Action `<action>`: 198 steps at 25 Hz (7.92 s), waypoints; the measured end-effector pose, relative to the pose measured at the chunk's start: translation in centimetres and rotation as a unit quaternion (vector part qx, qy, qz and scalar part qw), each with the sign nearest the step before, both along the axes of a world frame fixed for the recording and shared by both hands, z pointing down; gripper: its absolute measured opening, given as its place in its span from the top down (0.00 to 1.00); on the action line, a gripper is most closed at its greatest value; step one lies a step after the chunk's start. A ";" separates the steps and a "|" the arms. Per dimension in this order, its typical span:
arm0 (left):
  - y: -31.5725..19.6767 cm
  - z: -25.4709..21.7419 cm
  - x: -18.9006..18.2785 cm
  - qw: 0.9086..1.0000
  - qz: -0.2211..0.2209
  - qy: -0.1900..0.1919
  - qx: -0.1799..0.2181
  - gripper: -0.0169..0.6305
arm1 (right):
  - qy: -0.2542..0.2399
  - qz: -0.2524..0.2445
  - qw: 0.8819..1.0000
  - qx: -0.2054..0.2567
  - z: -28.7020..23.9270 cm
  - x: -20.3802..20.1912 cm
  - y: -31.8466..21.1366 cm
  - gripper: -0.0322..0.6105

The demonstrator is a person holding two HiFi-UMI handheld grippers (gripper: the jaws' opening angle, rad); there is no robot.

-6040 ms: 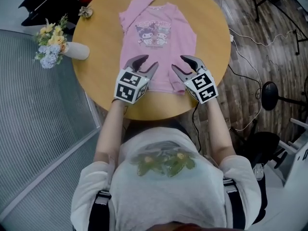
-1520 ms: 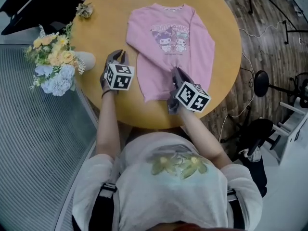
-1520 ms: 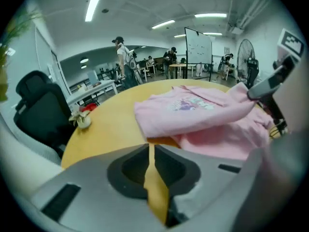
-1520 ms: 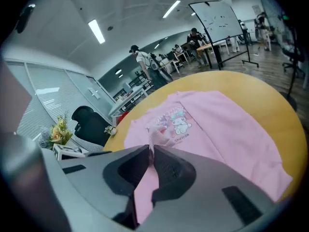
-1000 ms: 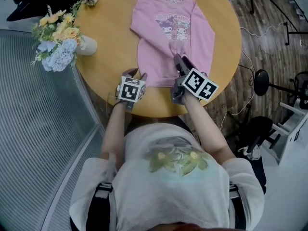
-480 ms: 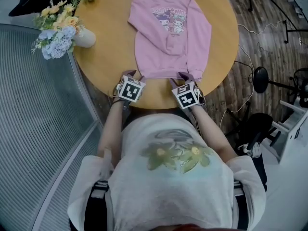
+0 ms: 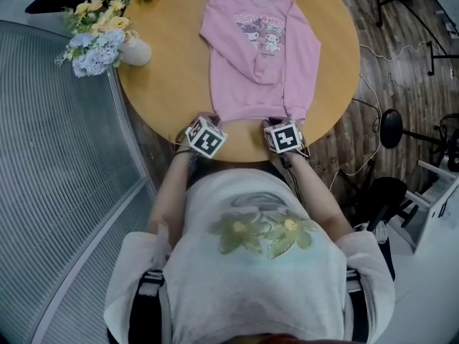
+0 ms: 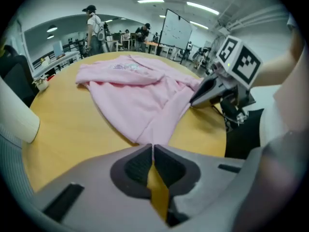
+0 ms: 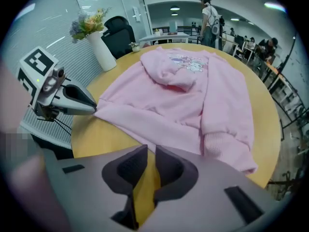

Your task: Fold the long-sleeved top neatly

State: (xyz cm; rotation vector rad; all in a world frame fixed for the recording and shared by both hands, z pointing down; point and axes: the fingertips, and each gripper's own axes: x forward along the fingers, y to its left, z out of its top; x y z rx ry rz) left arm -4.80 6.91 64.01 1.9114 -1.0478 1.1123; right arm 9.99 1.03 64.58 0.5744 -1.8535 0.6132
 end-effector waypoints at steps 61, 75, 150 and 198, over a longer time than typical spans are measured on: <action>-28.5 -0.2 -20.5 0.972 -0.098 -0.141 0.162 0.69 | -0.333 0.413 0.842 -0.099 -15.7 -11.8 -5.8 0.90; -26.6 -1.3 -20.0 0.977 -0.097 -0.101 0.160 0.67 | -0.201 0.273 0.917 -0.210 -5.0 -15.4 3.7 0.65; -10.7 -0.8 25.4 0.991 -0.071 0.111 0.010 0.88 | -0.280 0.191 0.941 -0.006 -8.9 7.3 -31.3 0.63; -2.4 -12.3 4.8 0.835 -0.297 0.450 0.106 0.89 | -0.121 0.040 0.990 0.063 -16.3 -27.1 -29.1 0.91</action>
